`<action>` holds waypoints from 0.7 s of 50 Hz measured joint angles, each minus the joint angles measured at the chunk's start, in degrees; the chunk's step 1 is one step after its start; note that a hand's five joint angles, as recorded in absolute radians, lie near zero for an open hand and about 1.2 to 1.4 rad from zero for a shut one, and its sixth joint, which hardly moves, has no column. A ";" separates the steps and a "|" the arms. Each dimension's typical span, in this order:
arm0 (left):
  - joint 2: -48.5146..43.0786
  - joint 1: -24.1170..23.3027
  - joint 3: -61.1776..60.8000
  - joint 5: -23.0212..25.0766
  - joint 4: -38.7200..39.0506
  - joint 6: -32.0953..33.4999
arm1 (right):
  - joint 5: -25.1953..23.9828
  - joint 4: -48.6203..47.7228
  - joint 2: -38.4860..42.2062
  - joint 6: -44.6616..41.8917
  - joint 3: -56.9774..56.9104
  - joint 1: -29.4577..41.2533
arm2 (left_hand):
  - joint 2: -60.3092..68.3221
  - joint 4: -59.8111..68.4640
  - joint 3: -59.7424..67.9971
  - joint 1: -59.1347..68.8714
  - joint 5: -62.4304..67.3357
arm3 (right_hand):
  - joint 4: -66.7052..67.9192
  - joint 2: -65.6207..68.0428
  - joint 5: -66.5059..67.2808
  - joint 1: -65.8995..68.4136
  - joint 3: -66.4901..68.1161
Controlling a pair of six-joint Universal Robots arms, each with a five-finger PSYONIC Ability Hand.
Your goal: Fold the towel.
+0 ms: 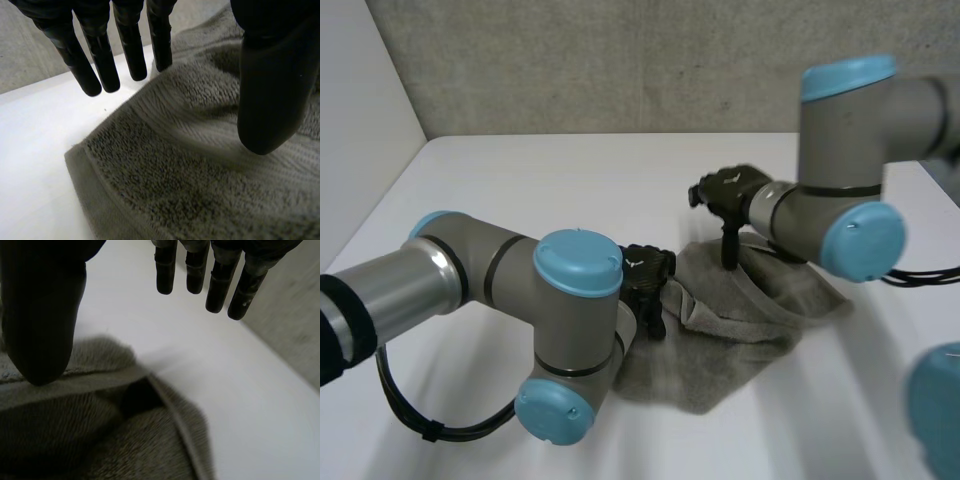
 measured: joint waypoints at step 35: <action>13.37 13.16 26.61 -7.31 11.48 17.74 | -4.04 -28.47 4.78 8.66 -50.76 -5.43 | 55.84 56.17 57.60 50.45 52.55 | 61.15 60.27 60.56 56.42 61.52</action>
